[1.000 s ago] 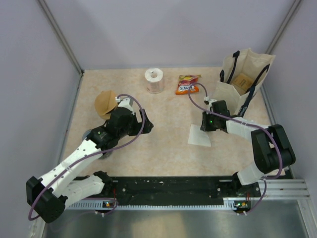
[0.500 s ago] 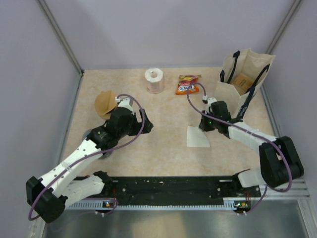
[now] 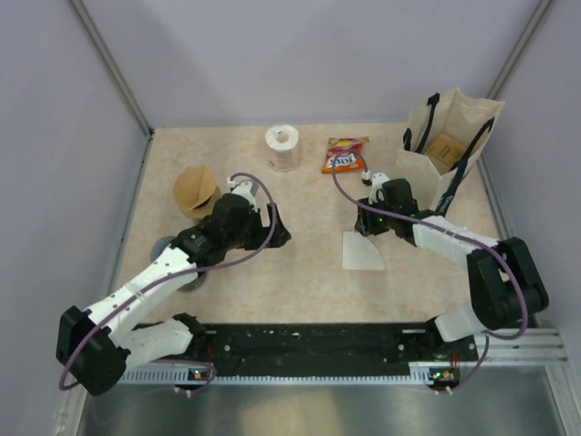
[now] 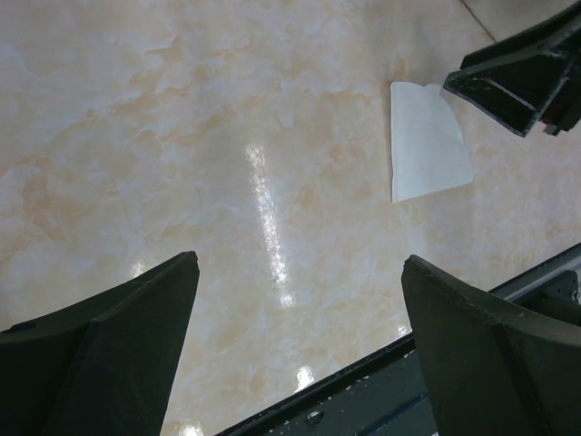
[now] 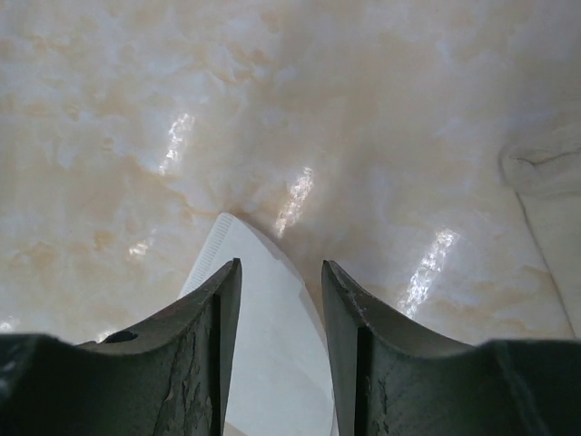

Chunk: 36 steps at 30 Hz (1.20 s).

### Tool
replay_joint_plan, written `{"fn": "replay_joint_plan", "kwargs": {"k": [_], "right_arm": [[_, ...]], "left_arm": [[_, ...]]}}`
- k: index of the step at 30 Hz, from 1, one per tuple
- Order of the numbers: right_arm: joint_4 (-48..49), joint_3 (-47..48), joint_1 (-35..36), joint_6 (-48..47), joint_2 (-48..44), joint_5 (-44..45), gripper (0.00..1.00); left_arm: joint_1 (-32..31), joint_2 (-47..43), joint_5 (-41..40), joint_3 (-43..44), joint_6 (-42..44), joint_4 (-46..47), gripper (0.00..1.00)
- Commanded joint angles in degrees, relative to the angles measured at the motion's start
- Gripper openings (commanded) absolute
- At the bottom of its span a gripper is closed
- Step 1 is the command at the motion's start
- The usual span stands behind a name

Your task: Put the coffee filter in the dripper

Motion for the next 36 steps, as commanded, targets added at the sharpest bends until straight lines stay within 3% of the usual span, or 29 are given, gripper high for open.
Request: {"fn": "replay_joint_plan", "kwargs": {"k": [1,11,20,29,32,36], "right_arm": [[-1.22,6.16,0.34,-4.31,7.3,-3.03,0.39],[-4.21,5.82,0.34,-5.1,10.04,-5.85,0.33],[-5.08,4.94,0.34,-4.31,7.07,-4.09,0.0],[-7.54,7.3,0.43,0.26,-7.08,-7.07,0.0],[-7.99,7.14,3.66,-5.08,-11.56,-11.2,0.0],[-8.33,5.47,8.15,-21.67,-18.07,-17.6,0.0]], "left_arm": [[-0.16,-0.06,2.41,-1.03,1.16,3.11,0.99],[-0.24,0.55,1.36,-1.21,1.6,3.38,0.99],[-0.16,0.03,0.92,-1.03,1.51,2.94,0.99],[-0.16,-1.2,2.41,0.11,2.39,3.37,0.99],[-0.24,-1.2,3.29,0.9,2.65,4.69,0.99],[-0.25,-0.5,6.71,2.39,2.74,6.01,0.99]]}}
